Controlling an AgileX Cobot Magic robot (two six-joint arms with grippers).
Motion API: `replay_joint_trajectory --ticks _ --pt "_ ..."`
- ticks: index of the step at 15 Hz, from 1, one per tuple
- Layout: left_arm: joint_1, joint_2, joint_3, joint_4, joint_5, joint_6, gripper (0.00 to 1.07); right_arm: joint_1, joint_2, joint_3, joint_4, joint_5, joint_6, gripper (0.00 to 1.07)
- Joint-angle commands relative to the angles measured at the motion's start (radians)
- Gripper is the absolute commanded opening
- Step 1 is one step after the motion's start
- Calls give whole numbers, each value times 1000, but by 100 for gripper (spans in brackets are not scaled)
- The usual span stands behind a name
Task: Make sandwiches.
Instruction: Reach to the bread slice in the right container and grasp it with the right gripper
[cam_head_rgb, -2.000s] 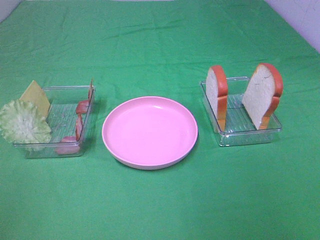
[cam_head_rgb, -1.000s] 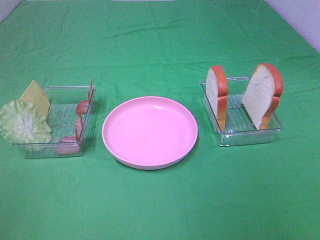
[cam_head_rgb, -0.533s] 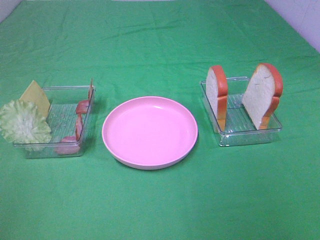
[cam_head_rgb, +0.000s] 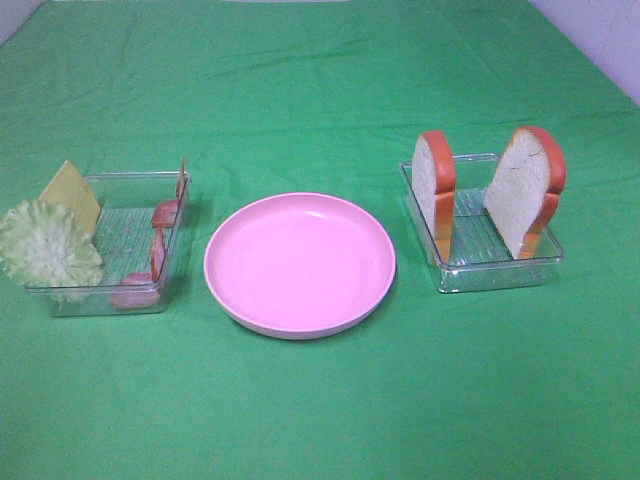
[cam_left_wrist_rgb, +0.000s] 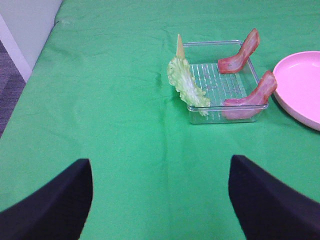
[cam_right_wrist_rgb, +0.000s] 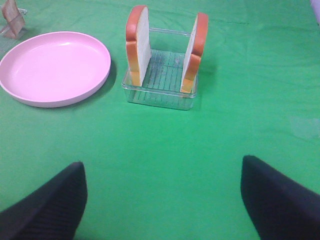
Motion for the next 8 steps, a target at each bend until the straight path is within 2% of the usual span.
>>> replay_joint_trajectory --ticks 1,5,8 --pt "4 -17 2 -4 -10 0 73 -5 -2 2 2 -5 -3 77" --pt "4 -17 2 -4 -10 0 73 -5 2 -16 -3 -74 129 76" --pt "4 -17 2 -4 -10 0 73 -5 81 -18 10 -233 230 76"
